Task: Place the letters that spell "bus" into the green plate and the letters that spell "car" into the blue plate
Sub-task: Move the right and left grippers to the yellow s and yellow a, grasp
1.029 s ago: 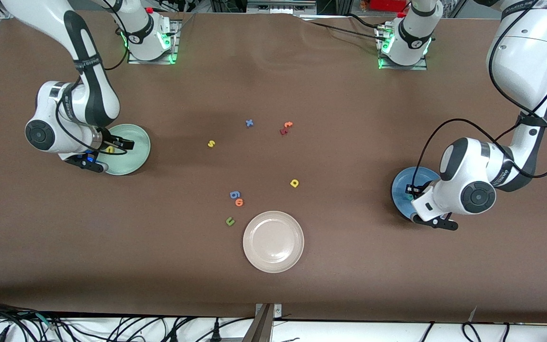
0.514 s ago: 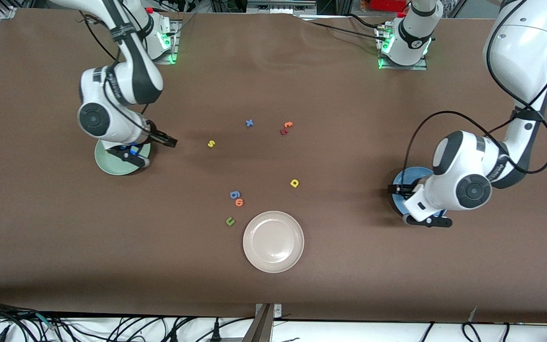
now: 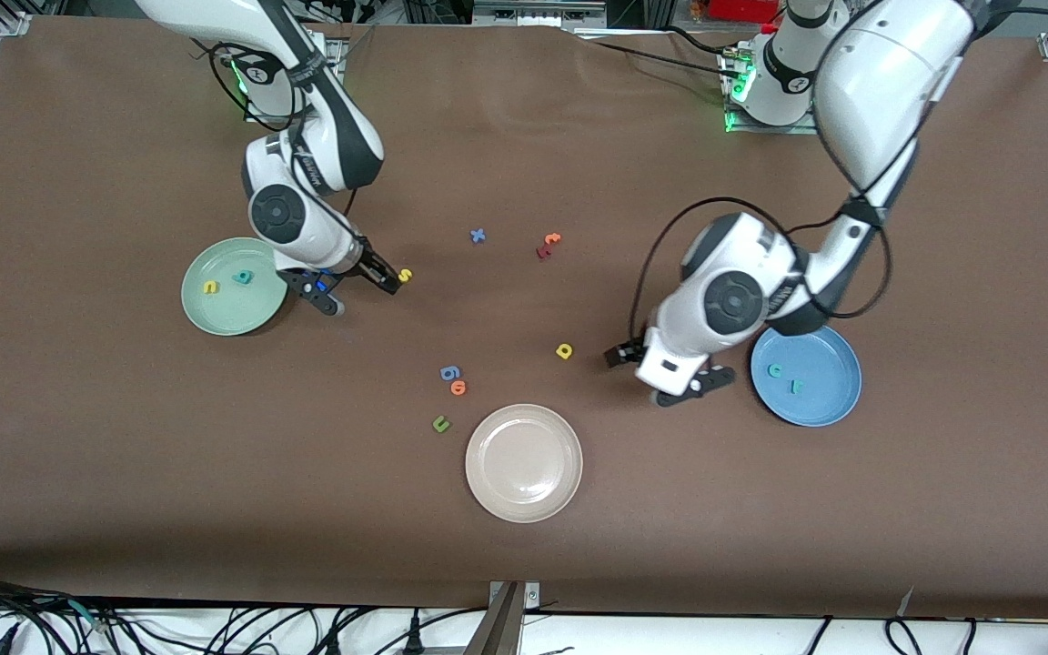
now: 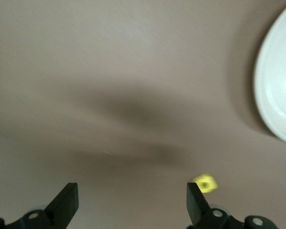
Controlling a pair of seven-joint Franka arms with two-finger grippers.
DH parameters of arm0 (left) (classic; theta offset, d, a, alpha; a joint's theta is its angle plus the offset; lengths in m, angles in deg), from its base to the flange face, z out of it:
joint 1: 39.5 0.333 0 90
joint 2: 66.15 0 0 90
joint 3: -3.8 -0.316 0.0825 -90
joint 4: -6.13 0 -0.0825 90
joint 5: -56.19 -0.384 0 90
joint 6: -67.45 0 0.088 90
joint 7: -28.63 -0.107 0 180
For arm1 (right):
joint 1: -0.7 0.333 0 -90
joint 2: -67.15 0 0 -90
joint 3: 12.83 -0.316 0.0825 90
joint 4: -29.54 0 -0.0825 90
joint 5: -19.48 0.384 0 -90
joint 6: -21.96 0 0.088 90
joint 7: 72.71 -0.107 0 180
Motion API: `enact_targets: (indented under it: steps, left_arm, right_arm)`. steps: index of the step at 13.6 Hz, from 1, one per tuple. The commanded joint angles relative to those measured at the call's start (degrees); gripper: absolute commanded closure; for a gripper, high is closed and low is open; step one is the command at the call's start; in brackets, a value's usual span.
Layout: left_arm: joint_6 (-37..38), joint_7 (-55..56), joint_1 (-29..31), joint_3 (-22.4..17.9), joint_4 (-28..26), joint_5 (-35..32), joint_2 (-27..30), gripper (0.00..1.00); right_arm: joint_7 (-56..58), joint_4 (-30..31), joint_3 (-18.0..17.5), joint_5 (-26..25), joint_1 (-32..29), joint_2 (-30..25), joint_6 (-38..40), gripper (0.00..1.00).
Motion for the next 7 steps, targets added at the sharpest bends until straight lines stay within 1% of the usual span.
enact_targets:
  steps: [1,2,3,5,7]
  left_arm:
    - [-6.4,10.5,-3.2,-1.1,-0.4,0.6,-1.8,0.00]
    - [-8.4,14.1,-4.2,-1.6,-0.4,0.0,-2.4,0.00]
    - [-10.3,18.3,-5.5,-2.3,-0.4,-1.3,-3.1,0.00]
    - [-13.1,26.3,-8.1,-3.4,-0.3,-6.8,-5.0,0.00]
    - [-13.8,32.7,-9.6,-3.5,0.4,-11.8,-7.2,0.00]
  right_arm:
    - [-3.6,3.8,-2.0,0.9,-0.3,-0.1,-5.6,0.03]
    - [-4.0,4.8,-2.4,1.0,-0.4,0.2,-7.3,0.05]
    - [-4.9,4.9,-2.7,1.0,-0.3,1.2,-8.3,0.05]
    - [-7.2,4.9,-3.9,1.0,-0.4,2.2,-11.0,0.05]
    - [-8.5,4.9,-5.0,1.3,-0.4,3.4,-13.3,0.05]
